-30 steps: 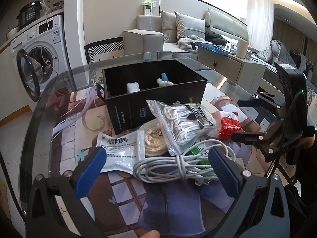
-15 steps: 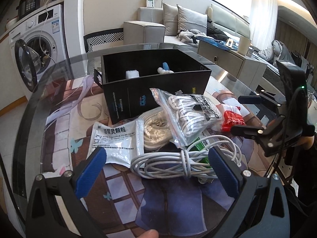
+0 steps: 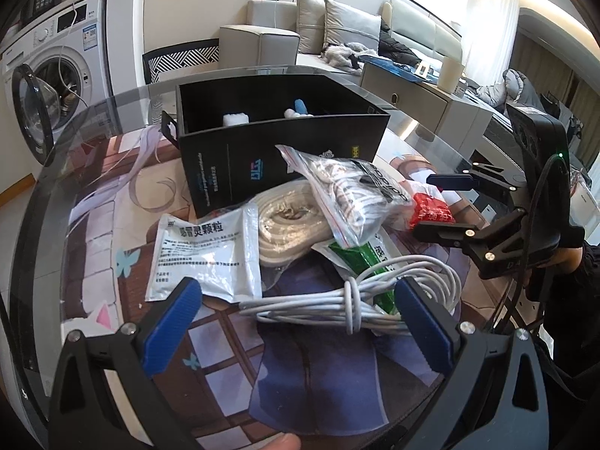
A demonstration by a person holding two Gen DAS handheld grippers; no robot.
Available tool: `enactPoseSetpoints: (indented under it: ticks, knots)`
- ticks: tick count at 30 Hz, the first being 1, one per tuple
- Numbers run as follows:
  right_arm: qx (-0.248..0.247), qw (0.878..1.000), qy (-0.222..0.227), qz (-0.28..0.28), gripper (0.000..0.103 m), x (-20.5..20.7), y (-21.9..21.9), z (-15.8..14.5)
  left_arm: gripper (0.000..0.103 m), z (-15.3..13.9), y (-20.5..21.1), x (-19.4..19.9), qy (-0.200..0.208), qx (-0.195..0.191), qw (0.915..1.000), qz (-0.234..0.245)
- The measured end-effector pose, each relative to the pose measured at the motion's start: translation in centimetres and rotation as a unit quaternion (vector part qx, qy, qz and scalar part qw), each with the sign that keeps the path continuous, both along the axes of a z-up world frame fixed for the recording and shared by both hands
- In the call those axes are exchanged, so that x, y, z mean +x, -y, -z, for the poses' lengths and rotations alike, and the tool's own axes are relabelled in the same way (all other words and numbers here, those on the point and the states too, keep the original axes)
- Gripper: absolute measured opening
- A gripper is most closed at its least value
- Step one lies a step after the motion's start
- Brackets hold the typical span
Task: Organize soft objects
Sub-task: 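Lower the left gripper onto the coiled white cable and close it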
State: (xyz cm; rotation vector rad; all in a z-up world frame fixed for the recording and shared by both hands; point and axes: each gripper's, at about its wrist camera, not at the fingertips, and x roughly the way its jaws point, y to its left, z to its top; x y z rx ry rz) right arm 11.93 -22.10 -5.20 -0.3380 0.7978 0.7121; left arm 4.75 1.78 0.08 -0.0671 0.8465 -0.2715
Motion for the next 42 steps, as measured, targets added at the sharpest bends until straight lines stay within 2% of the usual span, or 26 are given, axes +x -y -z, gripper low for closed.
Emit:
enactPoseSetpoints:
  ticks: [6, 16, 22, 23, 25, 31, 36, 42]
  knots:
    - [0.005, 1.0, 0.001, -0.007, 0.081, -0.3, 0.3, -0.1, 0.103, 0.1, -0.1, -0.1, -0.015, -0.008, 0.9997, 0.015]
    - [0.005, 1.0, 0.005, -0.008, 0.08, -0.5, 0.4, -0.2, 0.102, 1.2, -0.4, -1.5, -0.036, -0.013, 0.9984, 0.041]
    - [0.009, 1.0, 0.013, -0.009, 0.078, -0.8, 0.4, -0.4, 0.101, 1.6, -0.4, -2.0, -0.03, -0.013, 0.9984, 0.046]
    - [0.01, 1.0, 0.014, -0.011, 0.075, -0.8, 0.3, -0.5, 0.101, 1.5, -0.4, -2.1, -0.029, -0.015, 0.9984, 0.046]
    - [0.01, 1.0, 0.017, -0.014, 0.074, -0.9, 0.3, -0.6, 0.1, 1.5, -0.4, -2.2, -0.025, -0.019, 0.9985, 0.045]
    - [0.011, 0.999, 0.023, -0.025, 0.067, -1.2, 0.4, -0.8, 0.086, 1.4, 0.2, -2.3, -0.011, -0.024, 0.9983, 0.052]
    - [0.011, 0.999, 0.024, -0.026, 0.066, -1.3, 0.5, -0.8, 0.08, 1.4, 0.1, -2.4, -0.009, -0.026, 0.9983, 0.052]
    - [0.012, 0.999, 0.027, -0.028, 0.065, -1.4, 0.7, -0.9, 0.077, 1.4, 0.0, -2.5, -0.002, -0.034, 0.9983, 0.048]
